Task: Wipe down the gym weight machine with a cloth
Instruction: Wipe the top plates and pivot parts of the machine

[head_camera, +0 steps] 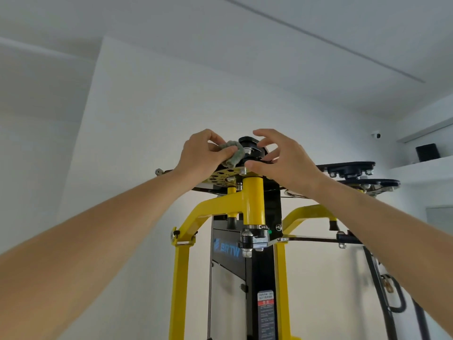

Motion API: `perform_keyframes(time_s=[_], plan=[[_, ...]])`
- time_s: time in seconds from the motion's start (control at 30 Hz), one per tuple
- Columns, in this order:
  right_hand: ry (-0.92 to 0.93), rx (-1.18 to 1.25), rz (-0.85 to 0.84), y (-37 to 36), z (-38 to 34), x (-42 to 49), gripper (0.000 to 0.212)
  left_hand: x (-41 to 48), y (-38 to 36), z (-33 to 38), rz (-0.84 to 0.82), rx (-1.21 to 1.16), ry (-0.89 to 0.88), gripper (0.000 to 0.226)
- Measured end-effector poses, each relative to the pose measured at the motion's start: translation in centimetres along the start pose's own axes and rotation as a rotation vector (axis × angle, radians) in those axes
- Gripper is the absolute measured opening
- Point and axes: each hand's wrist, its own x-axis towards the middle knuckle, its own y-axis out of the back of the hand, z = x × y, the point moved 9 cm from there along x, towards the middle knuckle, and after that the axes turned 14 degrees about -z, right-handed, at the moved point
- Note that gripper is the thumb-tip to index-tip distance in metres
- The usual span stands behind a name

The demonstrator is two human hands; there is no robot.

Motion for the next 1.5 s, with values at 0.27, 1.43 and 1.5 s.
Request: perform_keyframes(time_s=[0.27,1.43,1.5], plan=[[0.051,0.023,0.113,3.4,1.2,-0.9,0.029,1.0,-4.9,6.0,-0.147,-0.025,-0.110,0.029],[-0.123,-0.327,-0.488,-8.5,-6.6,5.6,0.039,0.3,4.6,-5.8,-0.296,0.355,-0.141,0.031],[-0.099,-0.359,-0.525,-9.4,-7.0,5.5,0.039,0.0,4.2,-5.6,-0.294,0.262,-0.204,0.033]])
